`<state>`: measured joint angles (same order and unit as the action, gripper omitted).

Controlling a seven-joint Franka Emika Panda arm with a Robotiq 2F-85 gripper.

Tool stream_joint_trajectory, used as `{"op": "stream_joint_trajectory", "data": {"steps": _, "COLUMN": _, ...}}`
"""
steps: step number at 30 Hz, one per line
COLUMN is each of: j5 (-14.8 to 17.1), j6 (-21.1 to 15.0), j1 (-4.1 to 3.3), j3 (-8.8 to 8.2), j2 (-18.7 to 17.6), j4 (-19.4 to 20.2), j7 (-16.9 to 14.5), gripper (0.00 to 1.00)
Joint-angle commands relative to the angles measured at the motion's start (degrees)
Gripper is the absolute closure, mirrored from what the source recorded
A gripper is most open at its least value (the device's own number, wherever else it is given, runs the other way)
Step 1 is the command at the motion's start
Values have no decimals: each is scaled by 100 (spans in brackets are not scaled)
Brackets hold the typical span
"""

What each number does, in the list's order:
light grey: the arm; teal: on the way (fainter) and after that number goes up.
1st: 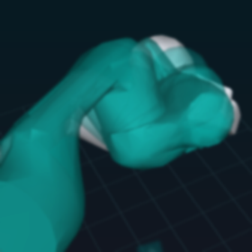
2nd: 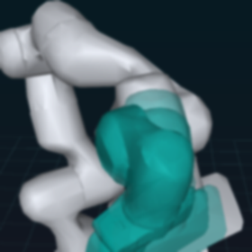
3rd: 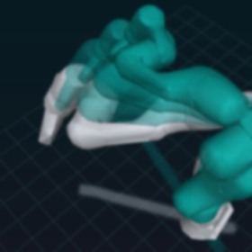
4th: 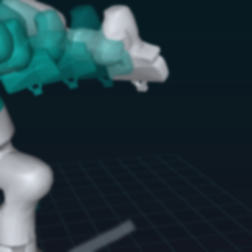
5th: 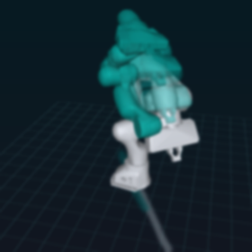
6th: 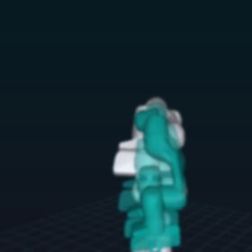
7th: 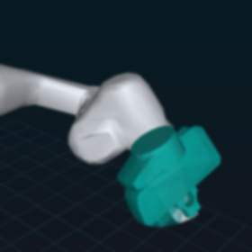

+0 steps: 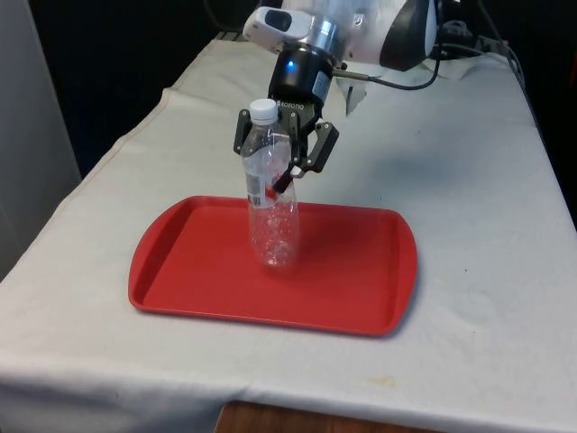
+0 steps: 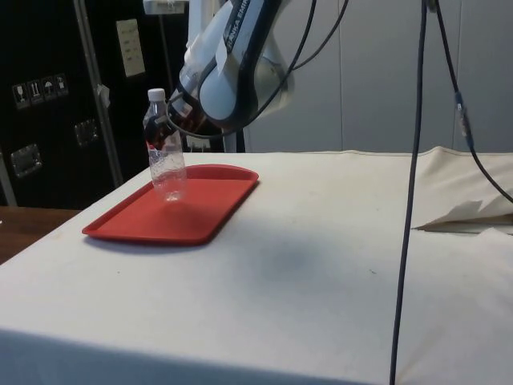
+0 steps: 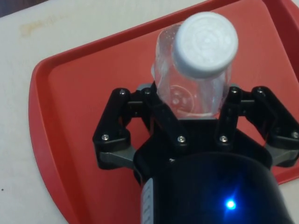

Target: Place the bottle upright on the tray.

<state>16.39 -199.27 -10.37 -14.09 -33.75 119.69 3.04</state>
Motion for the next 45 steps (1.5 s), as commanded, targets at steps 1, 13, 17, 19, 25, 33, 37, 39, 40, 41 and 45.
{"op": "stream_joint_trajectory", "data": {"steps": 1, "j5": -52, "j6": -40, "j1": 97, "j3": 126, "j2": -6, "j4": -29, "j7": 57, "gripper": 65}}
{"op": "stream_joint_trajectory", "data": {"steps": 13, "j5": -80, "j6": -97, "j1": 143, "j3": 178, "j2": -34, "j4": -29, "j7": 321, "gripper": 65}}
{"op": "stream_joint_trajectory", "data": {"steps": 17, "j5": -74, "j6": -97, "j1": 120, "j3": 149, "j2": -46, "j4": -29, "j7": 378, "gripper": 65}}
{"op": "stream_joint_trajectory", "data": {"steps": 19, "j5": -52, "j6": -69, "j1": 80, "j3": 92, "j2": -46, "j4": -23, "j7": 361, "gripper": 65}}
{"op": "stream_joint_trajectory", "data": {"steps": 25, "j5": -23, "j6": -40, "j1": 46, "j3": 46, "j2": -52, "j4": -17, "j7": 350, "gripper": 65}}
{"op": "stream_joint_trajectory", "data": {"steps": 33, "j5": -11, "j6": -52, "j1": 52, "j3": 57, "j2": -109, "j4": -40, "j7": 372, "gripper": 65}}
{"op": "stream_joint_trajectory", "data": {"steps": 37, "j5": 0, "j6": -11, "j1": 11, "j3": 0, "j2": -132, "j4": -34, "j7": 361, "gripper": 65}}
{"op": "stream_joint_trajectory", "data": {"steps": 39, "j5": -17, "j6": -29, "j1": 52, "j3": 57, "j2": -201, "j4": -115, "j7": 407, "gripper": 65}}
{"op": "stream_joint_trajectory", "data": {"steps": 40, "j5": -17, "j6": -23, "j1": 46, "j3": 46, "j2": -206, "j4": -115, "j7": 407, "gripper": 65}}
{"op": "stream_joint_trajectory", "data": {"steps": 41, "j5": -11, "j6": -23, "j1": 40, "j3": 40, "j2": -206, "j4": -120, "j7": 401, "gripper": 65}}
{"op": "stream_joint_trajectory", "data": {"steps": 45, "j5": -6, "j6": -17, "j1": 23, "j3": 11, "j2": -206, "j4": -115, "j7": 390, "gripper": 65}}
